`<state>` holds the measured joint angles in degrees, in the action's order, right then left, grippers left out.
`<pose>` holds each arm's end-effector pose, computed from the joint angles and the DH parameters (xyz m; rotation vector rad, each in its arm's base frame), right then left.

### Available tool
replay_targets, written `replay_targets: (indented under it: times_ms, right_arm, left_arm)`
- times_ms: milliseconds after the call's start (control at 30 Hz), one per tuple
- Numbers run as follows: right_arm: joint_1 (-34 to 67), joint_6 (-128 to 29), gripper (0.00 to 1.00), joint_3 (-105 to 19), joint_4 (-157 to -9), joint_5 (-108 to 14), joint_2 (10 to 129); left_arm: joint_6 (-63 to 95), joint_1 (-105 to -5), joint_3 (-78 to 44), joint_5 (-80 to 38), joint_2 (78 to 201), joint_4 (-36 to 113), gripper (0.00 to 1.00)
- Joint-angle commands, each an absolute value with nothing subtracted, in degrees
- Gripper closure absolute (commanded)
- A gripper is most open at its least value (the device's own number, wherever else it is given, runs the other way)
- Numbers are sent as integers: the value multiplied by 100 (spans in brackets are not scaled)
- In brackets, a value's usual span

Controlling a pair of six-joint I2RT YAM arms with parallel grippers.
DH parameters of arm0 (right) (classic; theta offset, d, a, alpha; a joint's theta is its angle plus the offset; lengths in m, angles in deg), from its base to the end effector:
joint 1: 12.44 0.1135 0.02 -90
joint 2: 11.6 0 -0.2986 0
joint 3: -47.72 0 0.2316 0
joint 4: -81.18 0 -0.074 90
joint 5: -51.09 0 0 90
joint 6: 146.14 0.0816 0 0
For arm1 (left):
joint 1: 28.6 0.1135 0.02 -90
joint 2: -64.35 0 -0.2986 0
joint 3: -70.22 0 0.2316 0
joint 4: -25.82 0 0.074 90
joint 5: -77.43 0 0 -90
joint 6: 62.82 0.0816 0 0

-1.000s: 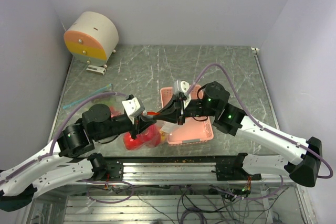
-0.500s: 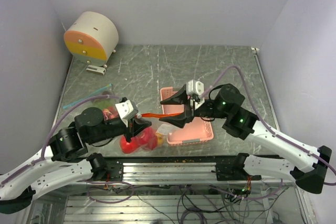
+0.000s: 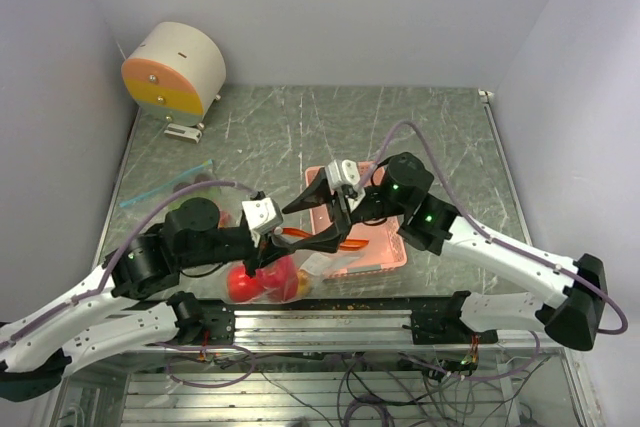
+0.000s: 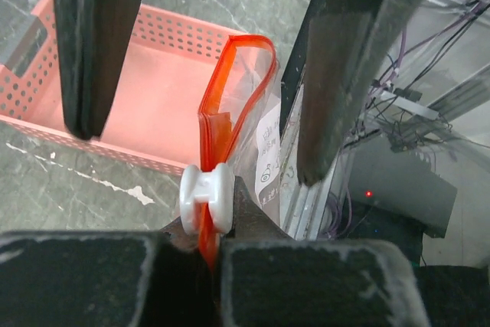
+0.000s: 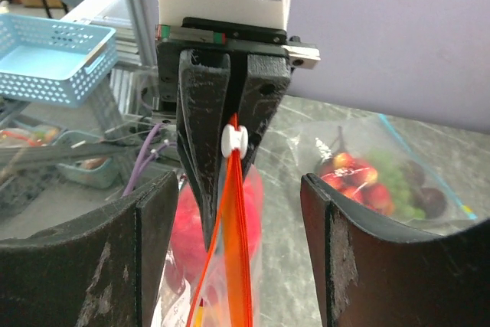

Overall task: Place the food in the zip-top bag and seal the zipper
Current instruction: Adjust the zipper food storage bag at the center of the board.

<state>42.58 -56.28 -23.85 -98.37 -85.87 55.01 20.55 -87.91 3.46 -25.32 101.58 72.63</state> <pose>0.1010 0.2484 0.4178 -1.3400 1.0188 1.3469 0.0511 -0.1213 0.3627 1.0259 1.7045 -0.9802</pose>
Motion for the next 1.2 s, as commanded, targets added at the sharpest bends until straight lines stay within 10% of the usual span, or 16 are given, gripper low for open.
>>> replay_targets:
  times_ms: [0,333,533,667,767,1033,1167]
  right_arm:
    - [4249,-5326,36,-2641,-10263,-9197,5765]
    - [4249,-5490,74,-2505,-9721,-9057,5671]
    - [4250,-5577,74,-2497,-9457,-8824,5674]
    - [4253,-5529,100,-2584,-9336,-8745,5836]
    - [4247,-5507,100,-2584,-9316,-8629,5818]
    - [4150,-5477,100,-2416,-9320,-8410,5332]
    - [4103,-5382,100,-2305,-9437,-8629,5248]
  left_arm:
    - [2138,-8777,283,-2671,10299,7222,93]
    - [2150,-8777,306,-2451,10113,7242,93]
    - [2141,-8776,333,-2446,10008,7181,93]
    - [2155,-8776,320,-2454,10083,7187,93]
    - [2179,-8782,306,-2371,10083,7209,93]
    - [2352,-8776,354,-1992,9418,7373,18]
    - [2374,-8783,472,-1986,9008,7195,8]
